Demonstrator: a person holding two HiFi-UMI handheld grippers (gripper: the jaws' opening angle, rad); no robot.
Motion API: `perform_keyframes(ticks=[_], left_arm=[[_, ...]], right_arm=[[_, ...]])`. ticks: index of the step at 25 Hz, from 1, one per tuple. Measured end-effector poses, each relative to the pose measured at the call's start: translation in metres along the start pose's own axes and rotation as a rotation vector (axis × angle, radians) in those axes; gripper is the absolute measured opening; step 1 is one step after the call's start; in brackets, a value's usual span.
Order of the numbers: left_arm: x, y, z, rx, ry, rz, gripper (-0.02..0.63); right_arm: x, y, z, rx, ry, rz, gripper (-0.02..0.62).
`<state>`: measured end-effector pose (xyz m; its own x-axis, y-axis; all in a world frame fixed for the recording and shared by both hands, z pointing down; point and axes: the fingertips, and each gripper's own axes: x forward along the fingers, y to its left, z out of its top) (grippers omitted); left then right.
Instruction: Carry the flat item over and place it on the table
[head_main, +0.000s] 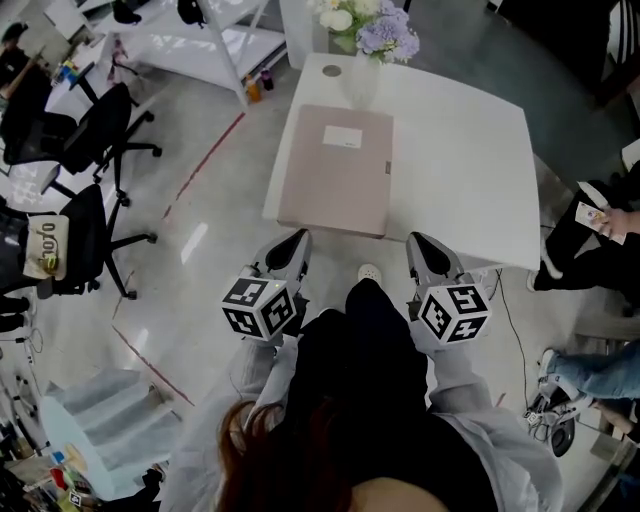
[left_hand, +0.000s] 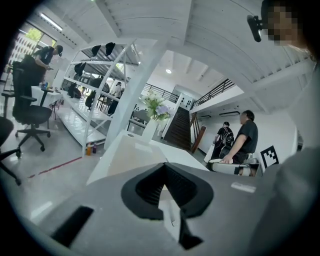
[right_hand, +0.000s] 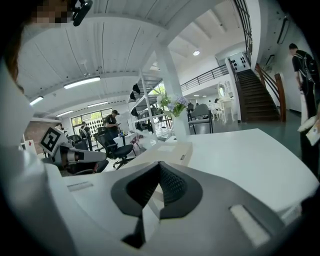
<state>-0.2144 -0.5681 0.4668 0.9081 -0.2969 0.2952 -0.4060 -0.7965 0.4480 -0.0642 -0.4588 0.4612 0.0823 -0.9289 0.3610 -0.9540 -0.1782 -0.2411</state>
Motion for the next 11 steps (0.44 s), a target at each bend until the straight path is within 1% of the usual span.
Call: perform_keyframes(ticks=[11], left_arm=[[-0.0096, 0.0035, -0.0046, -0.024, -0.009, 0.03, -0.002]], right_arm=[[0.0, 0.0099, -0.006, -0.009, 0.016, 0.027, 0.009]])
